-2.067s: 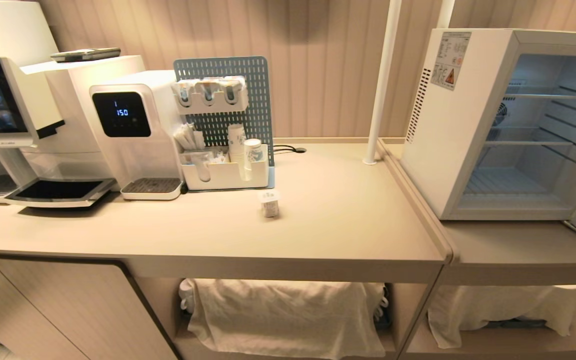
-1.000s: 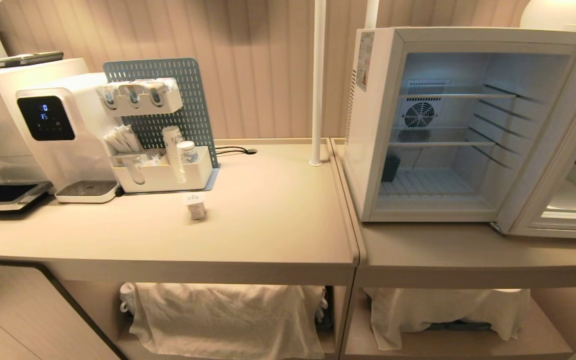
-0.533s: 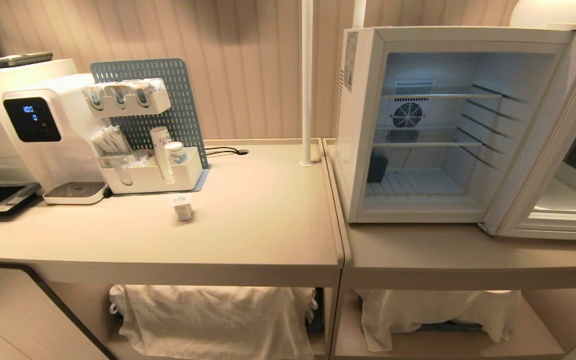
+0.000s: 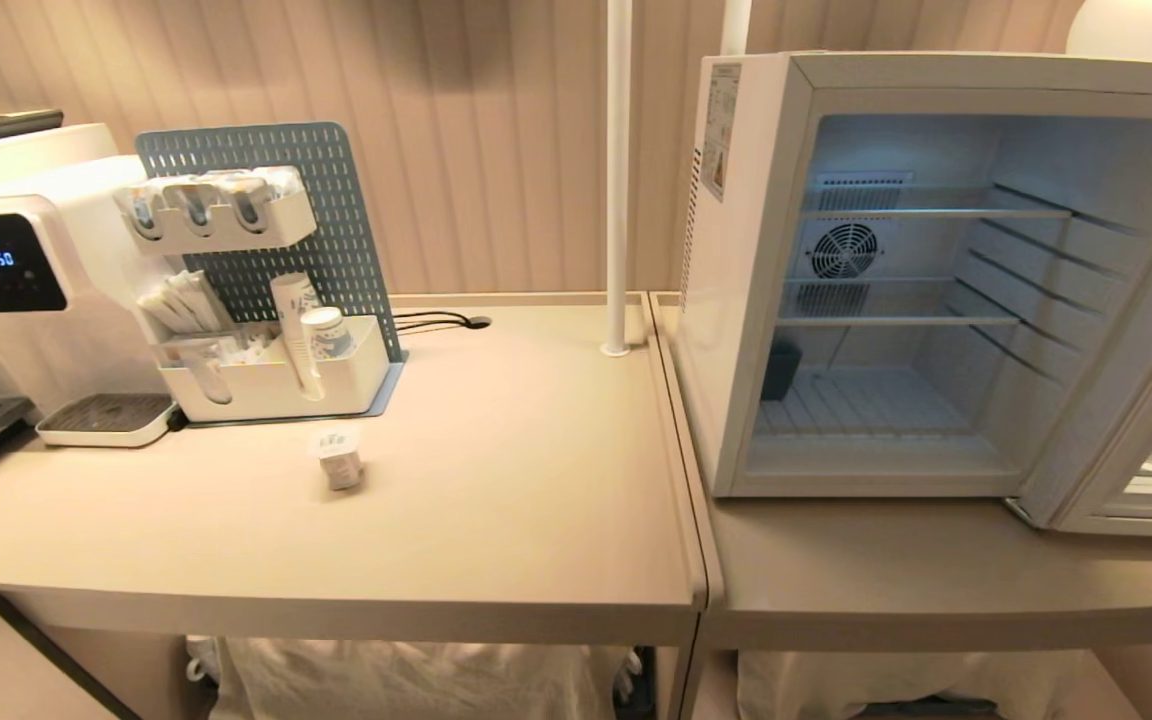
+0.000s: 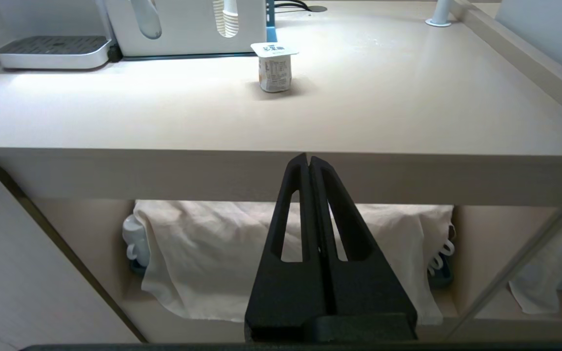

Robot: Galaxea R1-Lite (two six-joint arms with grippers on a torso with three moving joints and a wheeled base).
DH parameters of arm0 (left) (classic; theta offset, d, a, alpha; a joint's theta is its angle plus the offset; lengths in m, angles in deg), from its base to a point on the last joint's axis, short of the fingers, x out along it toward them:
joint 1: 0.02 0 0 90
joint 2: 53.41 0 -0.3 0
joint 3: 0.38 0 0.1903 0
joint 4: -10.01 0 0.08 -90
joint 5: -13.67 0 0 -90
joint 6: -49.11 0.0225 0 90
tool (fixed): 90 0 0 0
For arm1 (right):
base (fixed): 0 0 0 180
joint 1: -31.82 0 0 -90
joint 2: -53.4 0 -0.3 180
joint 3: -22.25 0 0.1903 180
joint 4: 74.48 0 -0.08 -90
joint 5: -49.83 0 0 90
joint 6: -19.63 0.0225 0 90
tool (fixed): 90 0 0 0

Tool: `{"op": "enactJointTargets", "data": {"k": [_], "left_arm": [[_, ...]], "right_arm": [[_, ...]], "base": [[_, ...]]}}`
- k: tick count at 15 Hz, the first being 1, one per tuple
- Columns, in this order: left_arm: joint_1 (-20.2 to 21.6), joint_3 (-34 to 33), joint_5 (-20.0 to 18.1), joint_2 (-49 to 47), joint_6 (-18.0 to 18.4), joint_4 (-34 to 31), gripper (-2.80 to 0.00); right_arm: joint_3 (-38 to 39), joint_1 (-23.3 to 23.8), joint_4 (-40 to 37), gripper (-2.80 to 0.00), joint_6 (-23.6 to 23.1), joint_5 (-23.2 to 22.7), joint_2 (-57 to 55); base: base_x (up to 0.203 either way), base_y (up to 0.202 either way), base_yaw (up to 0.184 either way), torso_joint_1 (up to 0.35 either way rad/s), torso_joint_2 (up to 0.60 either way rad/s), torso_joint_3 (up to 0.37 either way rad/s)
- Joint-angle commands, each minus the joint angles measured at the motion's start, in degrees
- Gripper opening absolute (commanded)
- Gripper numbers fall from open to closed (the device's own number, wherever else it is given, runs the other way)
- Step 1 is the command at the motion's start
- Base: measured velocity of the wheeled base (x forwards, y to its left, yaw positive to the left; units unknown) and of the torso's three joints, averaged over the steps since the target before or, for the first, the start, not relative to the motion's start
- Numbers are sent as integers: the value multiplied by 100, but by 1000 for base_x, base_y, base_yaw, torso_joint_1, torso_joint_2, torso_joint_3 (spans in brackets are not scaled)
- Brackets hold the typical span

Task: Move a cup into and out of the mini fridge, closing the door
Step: Put the yoghurt in the freezer

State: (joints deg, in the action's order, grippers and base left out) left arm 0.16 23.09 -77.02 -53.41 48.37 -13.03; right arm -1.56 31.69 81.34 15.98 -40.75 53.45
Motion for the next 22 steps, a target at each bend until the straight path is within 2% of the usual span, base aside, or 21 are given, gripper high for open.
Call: {"op": "enactJointTargets", "data": {"k": [1,5,8,12,15,18,22], "left_arm": [[-1,-1,-2,0,-5,2,-280],[-1,-1,-2,0,-14,2,-280],[-1,-1,-2,-9,-22,2,-280],[-1,-1,-2,0,-22,2,-280],[-1,-1,-2,-1,-22,2,-280],[-1,-1,-2,0,-22,2,-280],[-1,-1,-2,-9,-31,10,-280]], "right_arm": [[0,-4,3,-280,-4,-3,-14],[-107,-4,-225,-280,5,-18,-4],[-1249,-4,-340,-280,99,-134,-587],[-2945,-6,-354,-280,354,-499,-3529],[-3902,-19,296,-280,437,-708,-5749],[-4864,-62,969,-280,482,-814,-7369],[-6222,-125,1268,-280,509,-797,-9119]], "base": [[91,0,-1,15,12,-2],[0,0,0,0,0,0],[0,0,0,0,0,0],[0,0,0,0,0,0],[0,0,0,0,0,0],[0,0,0,0,0,0],[0,0,0,0,0,0]]}}
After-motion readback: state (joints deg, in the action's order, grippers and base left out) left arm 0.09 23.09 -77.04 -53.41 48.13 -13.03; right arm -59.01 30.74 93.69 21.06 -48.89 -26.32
